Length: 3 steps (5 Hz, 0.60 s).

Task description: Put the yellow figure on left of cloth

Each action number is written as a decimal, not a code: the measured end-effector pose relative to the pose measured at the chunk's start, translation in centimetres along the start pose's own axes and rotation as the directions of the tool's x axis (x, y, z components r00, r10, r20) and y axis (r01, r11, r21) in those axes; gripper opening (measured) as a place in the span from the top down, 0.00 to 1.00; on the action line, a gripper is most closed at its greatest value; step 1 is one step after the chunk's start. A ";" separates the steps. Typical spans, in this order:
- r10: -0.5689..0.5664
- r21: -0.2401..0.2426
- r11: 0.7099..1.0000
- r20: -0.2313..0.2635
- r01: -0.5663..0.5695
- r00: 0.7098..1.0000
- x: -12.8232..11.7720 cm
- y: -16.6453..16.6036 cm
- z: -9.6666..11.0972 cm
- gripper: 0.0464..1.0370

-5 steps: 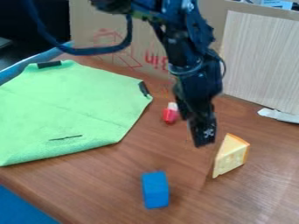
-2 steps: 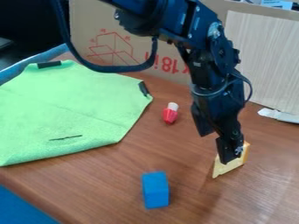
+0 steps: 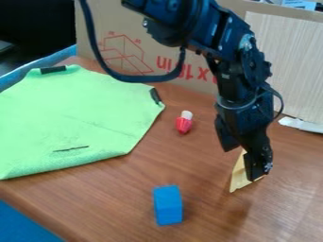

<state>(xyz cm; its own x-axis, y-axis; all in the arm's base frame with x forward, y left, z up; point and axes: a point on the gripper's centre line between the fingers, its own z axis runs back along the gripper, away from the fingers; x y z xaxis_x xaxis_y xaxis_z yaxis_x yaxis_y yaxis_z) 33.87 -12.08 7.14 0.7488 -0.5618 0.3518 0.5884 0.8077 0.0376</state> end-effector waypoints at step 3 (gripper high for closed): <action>0.001 0.024 1.000 -0.024 -0.001 1.000 0.1 -0.1 -1.9 0.57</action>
<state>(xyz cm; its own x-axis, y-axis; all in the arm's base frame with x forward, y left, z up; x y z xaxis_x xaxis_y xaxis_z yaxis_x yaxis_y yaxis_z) 34.47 -12.58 5.44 0.7568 -0.5649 0.3289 0.5804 0.8122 0.0594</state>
